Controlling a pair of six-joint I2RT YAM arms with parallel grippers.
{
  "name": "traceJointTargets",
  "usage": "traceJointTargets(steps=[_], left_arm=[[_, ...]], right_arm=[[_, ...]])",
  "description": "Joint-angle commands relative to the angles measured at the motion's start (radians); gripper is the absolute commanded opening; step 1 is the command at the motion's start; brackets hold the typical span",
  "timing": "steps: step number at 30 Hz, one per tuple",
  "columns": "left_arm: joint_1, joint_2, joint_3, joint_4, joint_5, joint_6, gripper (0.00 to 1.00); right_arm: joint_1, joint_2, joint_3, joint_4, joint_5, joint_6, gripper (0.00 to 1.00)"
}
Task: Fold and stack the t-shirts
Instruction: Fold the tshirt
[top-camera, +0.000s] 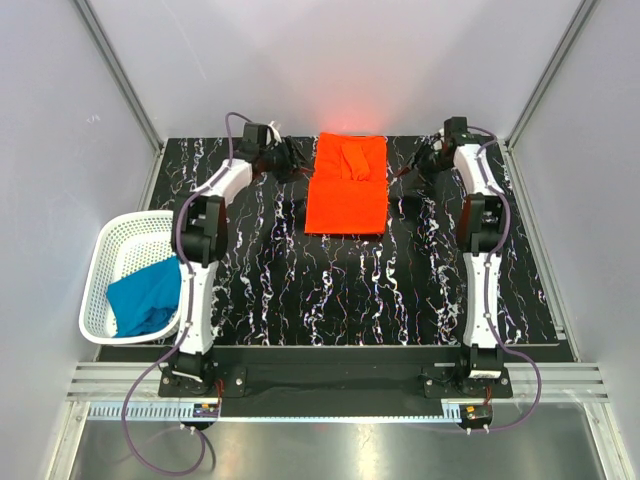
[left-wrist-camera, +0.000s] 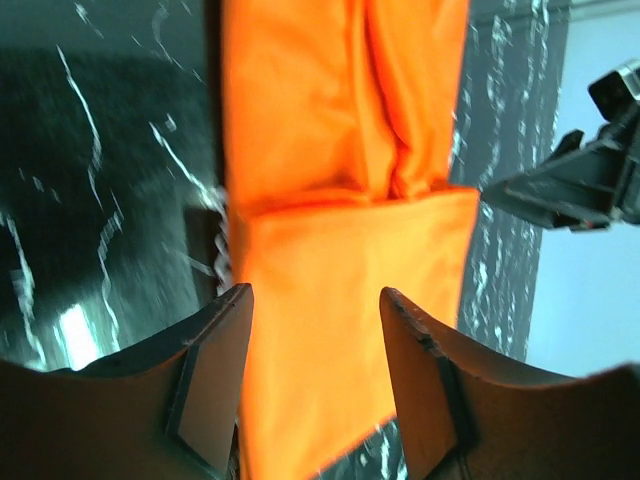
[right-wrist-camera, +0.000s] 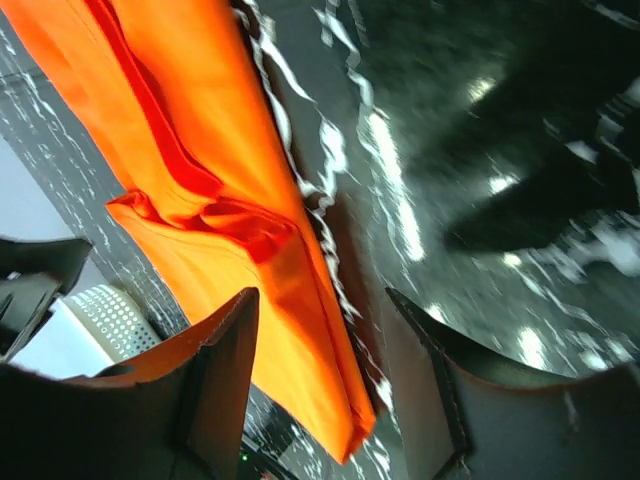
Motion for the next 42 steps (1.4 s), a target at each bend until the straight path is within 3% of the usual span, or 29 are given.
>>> traceJointTargets(steps=[1, 9, 10, 13, 17, 27, 36, 42], left_arm=[[-0.017, -0.145, -0.079, 0.003, 0.024, 0.043, 0.56], [-0.086, -0.239, -0.280, 0.003, 0.064, 0.026, 0.40], [-0.098, -0.250, -0.324, 0.007, 0.060, 0.035, 0.39], [-0.109, -0.259, -0.387, 0.023, 0.064, 0.032, 0.38], [-0.107, -0.239, -0.424, 0.037, 0.070, 0.015, 0.35], [-0.104, -0.155, -0.423, 0.038, 0.060, 0.000, 0.33], [-0.106, -0.150, -0.413, 0.029, 0.063, 0.005, 0.33], [-0.104, -0.207, -0.397, 0.003, 0.076, -0.009, 0.38]], right_arm=[[-0.001, -0.163, -0.033, -0.069, 0.029, -0.052, 0.59], [0.123, -0.325, -0.256, -0.052, -0.083, -0.098, 0.54], [0.140, -0.333, -0.305, -0.042, -0.124, -0.101, 0.43], [0.207, -0.358, -0.426, 0.043, -0.189, -0.091, 0.28], [0.235, -0.382, -0.593, 0.202, -0.258, -0.048, 0.16], [0.157, -0.324, -0.757, 0.265, -0.275, -0.143, 0.15], [0.111, -0.269, -0.710, 0.255, -0.284, -0.193, 0.24], [0.094, -0.298, -0.687, 0.250, -0.315, -0.141, 0.27]])
